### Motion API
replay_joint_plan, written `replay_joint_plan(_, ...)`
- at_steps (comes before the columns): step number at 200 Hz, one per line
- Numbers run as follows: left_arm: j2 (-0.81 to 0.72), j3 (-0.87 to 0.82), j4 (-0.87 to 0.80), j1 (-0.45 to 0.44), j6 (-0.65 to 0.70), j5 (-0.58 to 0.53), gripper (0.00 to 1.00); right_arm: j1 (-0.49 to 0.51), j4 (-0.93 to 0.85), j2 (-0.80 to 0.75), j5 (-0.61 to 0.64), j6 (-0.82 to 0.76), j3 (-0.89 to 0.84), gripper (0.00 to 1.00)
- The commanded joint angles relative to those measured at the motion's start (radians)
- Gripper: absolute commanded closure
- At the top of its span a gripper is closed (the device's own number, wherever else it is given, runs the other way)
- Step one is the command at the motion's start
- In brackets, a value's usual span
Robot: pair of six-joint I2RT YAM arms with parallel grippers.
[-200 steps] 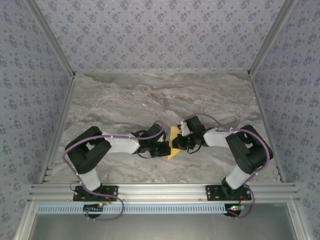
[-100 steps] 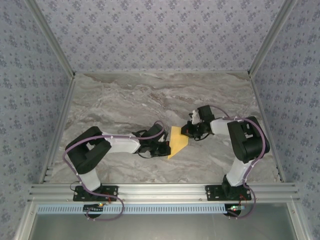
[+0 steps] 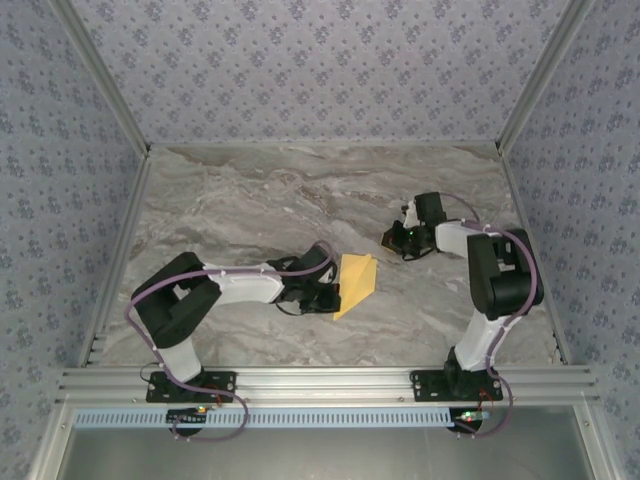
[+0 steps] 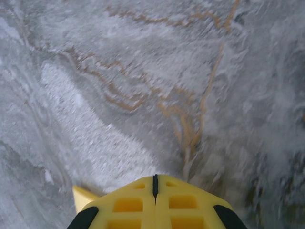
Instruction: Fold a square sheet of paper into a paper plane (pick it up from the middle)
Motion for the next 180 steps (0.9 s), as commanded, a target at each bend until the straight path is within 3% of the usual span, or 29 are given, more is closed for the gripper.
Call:
replay_joint_plan(1,-0.005,0.050,-0.086,-0.004,0.059,-0.023,0.96,0.046,-0.066,-0.139,0.048,0.005,-0.066,0.94)
replay_joint_plan(31,-0.046,0.095,-0.091,0.004,0.081,-0.040,0.81,0.110,-0.091,-0.287,0.107,0.070,-0.169,0.73)
replay_joint_plan(66,-0.101,0.107,-0.102,0.018,0.087,-0.103,0.58,0.173,-0.123,-0.468,0.189,0.153,-0.257,0.34)
replay_joint_plan(123,-0.233,0.084,-0.145,0.072,0.090,-0.307,0.25,0.214,-0.082,-0.593,0.187,0.241,-0.338,0.01)
replay_joint_plan(167,-0.309,0.020,-0.152,0.135,0.119,-0.390,0.01,0.216,0.014,-0.582,0.148,0.311,-0.392,0.00)
replay_joint_plan(180,-0.333,-0.012,-0.134,0.165,0.114,-0.391,0.01,0.219,0.031,-0.569,0.149,0.331,-0.394,0.00)
